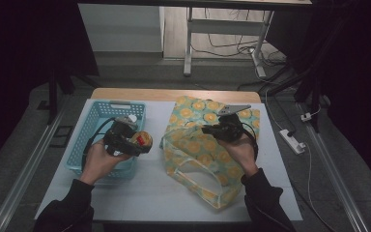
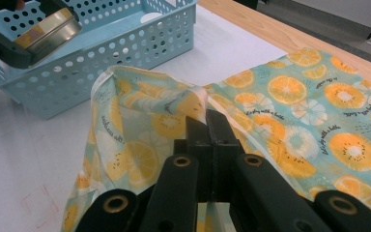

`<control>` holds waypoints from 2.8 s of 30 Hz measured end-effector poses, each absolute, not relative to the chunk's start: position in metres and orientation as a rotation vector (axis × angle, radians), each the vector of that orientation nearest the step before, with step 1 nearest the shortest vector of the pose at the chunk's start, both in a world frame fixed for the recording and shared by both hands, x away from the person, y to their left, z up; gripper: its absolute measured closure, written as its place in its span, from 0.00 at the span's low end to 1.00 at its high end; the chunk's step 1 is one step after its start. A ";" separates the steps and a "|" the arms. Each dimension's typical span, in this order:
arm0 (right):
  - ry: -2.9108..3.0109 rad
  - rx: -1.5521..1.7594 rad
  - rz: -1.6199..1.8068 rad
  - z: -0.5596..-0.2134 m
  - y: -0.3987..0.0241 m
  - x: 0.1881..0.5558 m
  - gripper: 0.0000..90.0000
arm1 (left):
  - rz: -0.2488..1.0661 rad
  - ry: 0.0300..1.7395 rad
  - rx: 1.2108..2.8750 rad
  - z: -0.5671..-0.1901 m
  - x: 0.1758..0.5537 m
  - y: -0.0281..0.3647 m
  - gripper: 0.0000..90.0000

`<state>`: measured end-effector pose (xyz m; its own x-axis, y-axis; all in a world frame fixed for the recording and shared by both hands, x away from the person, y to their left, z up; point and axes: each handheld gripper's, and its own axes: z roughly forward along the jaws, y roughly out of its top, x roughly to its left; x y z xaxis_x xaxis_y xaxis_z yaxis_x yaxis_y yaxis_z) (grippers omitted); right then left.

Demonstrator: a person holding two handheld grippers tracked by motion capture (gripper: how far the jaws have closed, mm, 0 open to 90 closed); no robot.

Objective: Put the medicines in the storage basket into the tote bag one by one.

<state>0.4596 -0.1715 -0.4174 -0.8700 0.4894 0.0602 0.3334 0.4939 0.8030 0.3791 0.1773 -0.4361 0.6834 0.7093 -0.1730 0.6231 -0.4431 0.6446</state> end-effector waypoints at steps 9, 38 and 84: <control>2.566 0.717 1.311 -0.418 -0.171 0.460 1.00 | 0.145 0.950 2.208 -0.434 0.379 0.154 0.23; 2.553 0.724 1.323 -0.418 -0.171 0.461 1.00 | 0.117 0.813 2.248 -0.443 0.397 0.083 0.23; 2.491 0.745 1.293 -0.420 -0.169 0.463 1.00 | 0.184 0.777 2.262 -0.492 0.459 0.005 0.22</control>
